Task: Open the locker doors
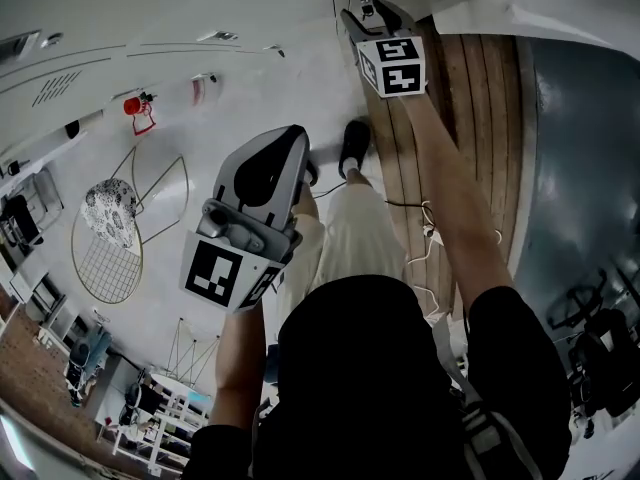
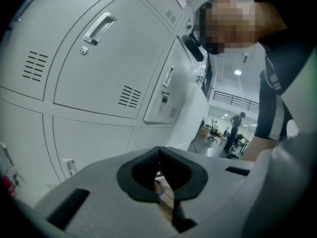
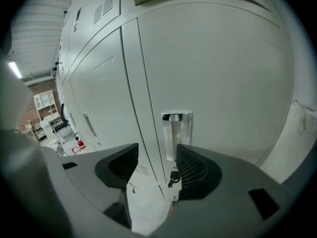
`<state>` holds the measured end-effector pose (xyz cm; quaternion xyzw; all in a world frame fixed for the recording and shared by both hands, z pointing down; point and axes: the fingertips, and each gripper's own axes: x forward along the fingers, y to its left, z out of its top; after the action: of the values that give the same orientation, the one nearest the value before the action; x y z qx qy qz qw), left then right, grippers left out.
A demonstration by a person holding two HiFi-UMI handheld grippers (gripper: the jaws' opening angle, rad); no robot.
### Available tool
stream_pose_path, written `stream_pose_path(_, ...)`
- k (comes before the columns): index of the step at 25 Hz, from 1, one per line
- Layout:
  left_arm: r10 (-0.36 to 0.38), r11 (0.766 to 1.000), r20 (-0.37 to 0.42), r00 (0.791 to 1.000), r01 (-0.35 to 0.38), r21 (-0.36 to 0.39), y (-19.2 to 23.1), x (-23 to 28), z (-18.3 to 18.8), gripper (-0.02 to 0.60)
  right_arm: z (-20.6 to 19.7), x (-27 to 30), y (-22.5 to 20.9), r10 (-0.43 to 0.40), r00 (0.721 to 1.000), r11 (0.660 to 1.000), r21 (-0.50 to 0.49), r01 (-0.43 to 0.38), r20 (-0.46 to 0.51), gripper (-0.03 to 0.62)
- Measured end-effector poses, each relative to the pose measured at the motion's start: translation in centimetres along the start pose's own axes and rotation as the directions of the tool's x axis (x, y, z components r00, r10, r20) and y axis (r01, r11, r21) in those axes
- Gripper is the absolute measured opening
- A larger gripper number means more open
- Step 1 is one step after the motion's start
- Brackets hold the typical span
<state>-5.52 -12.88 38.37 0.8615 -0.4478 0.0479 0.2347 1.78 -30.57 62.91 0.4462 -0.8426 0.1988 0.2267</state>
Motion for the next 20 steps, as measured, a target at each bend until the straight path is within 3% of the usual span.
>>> stream_pose_path(5,0.021,1.000,0.006,1.000,-0.020,-0.001,0.9,-0.5,-0.2,0.017,0.5,0.9,0.4,-0.003,1.000,0.999,-0.046,0.003,0.000,0.245)
stream_pose_path(20,0.026,1.000,0.015,1.000,-0.026,-0.009,1.0,-1.5,-0.2,0.017,1.0,0.8,0.8,-0.009,1.000,0.999,-0.036,0.009,0.003,0.245)
